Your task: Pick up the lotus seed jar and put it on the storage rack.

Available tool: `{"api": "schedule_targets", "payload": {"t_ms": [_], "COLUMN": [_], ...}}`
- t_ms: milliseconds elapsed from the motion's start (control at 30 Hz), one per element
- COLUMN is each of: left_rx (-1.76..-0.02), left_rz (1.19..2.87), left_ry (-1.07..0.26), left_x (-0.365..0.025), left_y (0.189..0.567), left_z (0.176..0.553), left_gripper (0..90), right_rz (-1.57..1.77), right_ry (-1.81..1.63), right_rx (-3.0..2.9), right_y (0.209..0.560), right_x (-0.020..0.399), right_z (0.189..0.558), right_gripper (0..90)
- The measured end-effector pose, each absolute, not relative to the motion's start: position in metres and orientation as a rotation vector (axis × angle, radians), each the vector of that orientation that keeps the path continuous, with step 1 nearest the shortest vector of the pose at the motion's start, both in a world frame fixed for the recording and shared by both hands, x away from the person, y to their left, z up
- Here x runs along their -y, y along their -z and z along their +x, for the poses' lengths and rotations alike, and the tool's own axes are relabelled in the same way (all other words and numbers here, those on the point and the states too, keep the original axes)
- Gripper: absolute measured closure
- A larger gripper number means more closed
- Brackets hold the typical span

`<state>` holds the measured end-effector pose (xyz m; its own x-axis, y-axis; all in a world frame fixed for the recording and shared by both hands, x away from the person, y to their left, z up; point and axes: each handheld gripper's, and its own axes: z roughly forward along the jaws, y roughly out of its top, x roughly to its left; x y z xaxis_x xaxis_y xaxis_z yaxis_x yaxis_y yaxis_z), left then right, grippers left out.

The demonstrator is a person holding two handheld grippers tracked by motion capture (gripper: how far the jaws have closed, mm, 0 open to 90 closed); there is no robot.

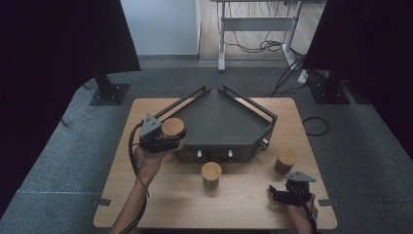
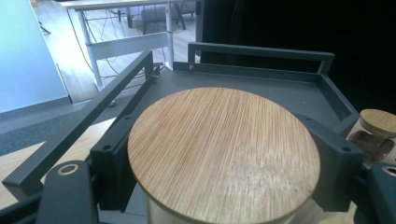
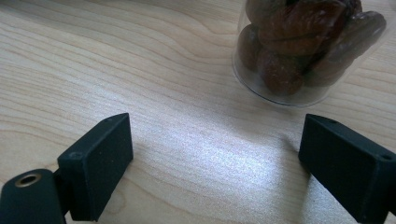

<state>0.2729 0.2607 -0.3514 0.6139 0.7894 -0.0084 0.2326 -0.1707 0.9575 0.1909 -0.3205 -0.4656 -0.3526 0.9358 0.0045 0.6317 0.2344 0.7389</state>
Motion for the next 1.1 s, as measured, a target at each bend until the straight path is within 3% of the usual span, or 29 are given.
{"api": "schedule_targets", "payload": {"t_ms": [1100], "left_rx": [-0.843], "left_rz": [1.732], "left_ry": [-0.637], "left_x": [-0.243], "left_y": [0.346], "left_z": [0.293], "left_gripper": [23.7], "right_rz": [1.432], "right_ry": [-0.920], "right_rx": [-2.074], "right_y": [0.466], "right_x": [0.321], "right_z": [0.191], "right_gripper": [9.6]}}
